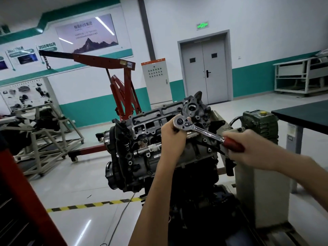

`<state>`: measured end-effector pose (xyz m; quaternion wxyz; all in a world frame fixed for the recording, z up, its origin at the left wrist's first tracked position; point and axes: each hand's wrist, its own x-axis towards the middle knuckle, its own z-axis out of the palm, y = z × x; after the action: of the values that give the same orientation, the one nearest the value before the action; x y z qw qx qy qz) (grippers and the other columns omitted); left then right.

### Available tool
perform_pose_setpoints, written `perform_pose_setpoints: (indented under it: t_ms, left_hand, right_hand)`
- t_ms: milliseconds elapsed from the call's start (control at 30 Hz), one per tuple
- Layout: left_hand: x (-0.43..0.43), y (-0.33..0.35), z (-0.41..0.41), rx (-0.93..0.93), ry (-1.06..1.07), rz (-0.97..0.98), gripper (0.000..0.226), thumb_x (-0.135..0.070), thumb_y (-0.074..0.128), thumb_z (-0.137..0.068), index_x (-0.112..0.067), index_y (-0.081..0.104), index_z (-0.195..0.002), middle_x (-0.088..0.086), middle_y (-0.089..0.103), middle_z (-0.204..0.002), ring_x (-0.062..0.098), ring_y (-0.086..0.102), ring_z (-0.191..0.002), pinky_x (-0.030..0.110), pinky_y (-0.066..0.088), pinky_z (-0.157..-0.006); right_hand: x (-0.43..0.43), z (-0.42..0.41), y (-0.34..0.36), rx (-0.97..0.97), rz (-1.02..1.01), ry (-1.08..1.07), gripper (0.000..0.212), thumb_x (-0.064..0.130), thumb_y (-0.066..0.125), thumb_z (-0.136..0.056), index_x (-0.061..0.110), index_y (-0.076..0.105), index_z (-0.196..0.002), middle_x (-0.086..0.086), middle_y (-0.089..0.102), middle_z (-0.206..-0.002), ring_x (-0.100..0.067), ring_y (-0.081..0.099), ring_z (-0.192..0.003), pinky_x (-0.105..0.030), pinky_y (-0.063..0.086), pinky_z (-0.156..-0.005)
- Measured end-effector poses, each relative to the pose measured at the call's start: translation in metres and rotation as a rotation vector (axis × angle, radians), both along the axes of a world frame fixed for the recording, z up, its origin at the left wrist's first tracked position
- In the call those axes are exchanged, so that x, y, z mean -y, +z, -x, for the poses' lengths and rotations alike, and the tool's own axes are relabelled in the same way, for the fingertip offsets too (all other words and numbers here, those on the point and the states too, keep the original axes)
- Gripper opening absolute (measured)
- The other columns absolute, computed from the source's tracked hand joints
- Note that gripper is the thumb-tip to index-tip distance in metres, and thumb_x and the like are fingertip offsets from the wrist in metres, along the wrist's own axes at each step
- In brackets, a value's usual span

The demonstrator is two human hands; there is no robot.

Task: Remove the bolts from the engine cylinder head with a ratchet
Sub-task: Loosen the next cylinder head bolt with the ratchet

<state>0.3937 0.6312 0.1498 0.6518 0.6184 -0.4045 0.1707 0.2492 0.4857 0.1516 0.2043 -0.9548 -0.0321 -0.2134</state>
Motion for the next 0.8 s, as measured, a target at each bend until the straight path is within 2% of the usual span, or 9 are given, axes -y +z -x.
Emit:
perform_pose_setpoints:
  t_ms: [100,200,300,333,400,467,600,700,800]
  left_hand:
    - [0.001,-0.003,0.001,-0.001,0.006,0.008,0.045,-0.011,0.06,-0.092,-0.024,0.037,-0.056,-0.016,0.038,-0.05,0.003,0.031,-0.053,0.023,0.029,-0.054]
    - [0.003,-0.001,0.003,-0.019,0.016,0.015,0.043,-0.014,0.061,-0.093,-0.022,0.038,-0.057,-0.016,0.037,-0.052,0.004,0.032,-0.056,0.023,0.031,-0.056]
    - [0.002,-0.002,0.002,-0.012,-0.03,0.022,0.046,-0.012,0.061,-0.093,-0.025,0.035,-0.058,-0.016,0.034,-0.052,0.001,0.028,-0.053,0.015,0.028,-0.053]
    - [0.002,-0.002,0.002,-0.01,-0.031,0.017,0.047,-0.012,0.061,-0.093,-0.026,0.034,-0.058,-0.016,0.033,-0.052,0.0,0.027,-0.052,0.013,0.028,-0.052]
    - [0.001,-0.002,0.002,-0.01,-0.01,-0.002,0.047,-0.014,0.062,-0.093,-0.025,0.033,-0.057,-0.016,0.034,-0.051,0.0,0.028,-0.051,0.012,0.028,-0.051]
    - [0.0,0.001,0.0,-0.005,0.0,-0.039,0.048,-0.014,0.062,-0.092,-0.025,0.034,-0.055,-0.016,0.036,-0.05,0.0,0.03,-0.052,0.013,0.03,-0.052]
    - [-0.002,0.006,-0.001,-0.002,-0.024,-0.102,0.046,-0.005,0.059,-0.091,-0.021,0.036,-0.055,-0.015,0.035,-0.05,0.006,0.028,-0.054,0.02,0.028,-0.052]
    - [-0.002,0.004,0.0,-0.007,-0.007,-0.06,0.042,-0.002,0.058,-0.091,-0.019,0.04,-0.057,-0.015,0.037,-0.05,0.006,0.029,-0.054,0.018,0.028,-0.052]
    - [0.0,0.0,0.005,-0.029,0.0,-0.017,0.04,-0.013,0.061,-0.093,-0.017,0.041,-0.059,-0.015,0.038,-0.052,0.004,0.033,-0.055,0.015,0.031,-0.053]
  right_hand:
    - [-0.033,0.003,-0.036,0.067,-0.302,0.004,0.036,0.002,0.067,-0.075,0.032,0.048,-0.077,0.0,0.054,-0.056,-0.012,0.048,-0.044,-0.025,0.045,-0.045]
    - [-0.094,-0.005,-0.072,0.237,-0.641,-0.026,0.028,0.001,0.065,-0.074,0.024,0.049,-0.074,0.006,0.047,-0.048,-0.004,0.04,-0.038,-0.013,0.033,-0.04]
    - [-0.139,-0.023,-0.081,0.249,-0.867,0.06,0.026,0.0,0.058,-0.078,0.023,0.048,-0.078,0.005,0.044,-0.052,-0.005,0.041,-0.036,-0.019,0.038,-0.04]
    - [-0.138,-0.023,-0.081,0.233,-0.867,0.074,0.023,0.0,0.057,-0.078,0.021,0.048,-0.079,0.004,0.043,-0.052,-0.005,0.041,-0.036,-0.019,0.038,-0.04]
    - [-0.113,-0.014,-0.073,0.17,-0.733,0.061,0.019,0.002,0.059,-0.077,0.017,0.05,-0.086,0.006,0.044,-0.051,-0.004,0.041,-0.036,-0.017,0.036,-0.04]
    - [-0.069,-0.001,-0.057,0.087,-0.494,0.068,0.02,0.002,0.061,-0.076,0.016,0.052,-0.087,0.006,0.047,-0.05,-0.004,0.043,-0.039,-0.016,0.036,-0.041]
    - [0.0,0.006,0.0,-0.004,-0.036,0.061,0.033,0.0,0.063,-0.077,0.029,0.046,-0.074,-0.001,0.054,-0.061,-0.009,0.052,-0.048,-0.021,0.046,-0.05]
    - [0.003,-0.001,-0.004,0.031,-0.043,0.026,0.036,0.002,0.064,-0.077,0.031,0.044,-0.072,0.002,0.052,-0.061,-0.007,0.048,-0.046,-0.019,0.043,-0.047]
    - [-0.038,-0.001,-0.05,0.149,-0.349,0.006,0.027,0.002,0.067,-0.073,0.021,0.048,-0.074,0.007,0.046,-0.05,-0.004,0.04,-0.04,-0.016,0.035,-0.043]
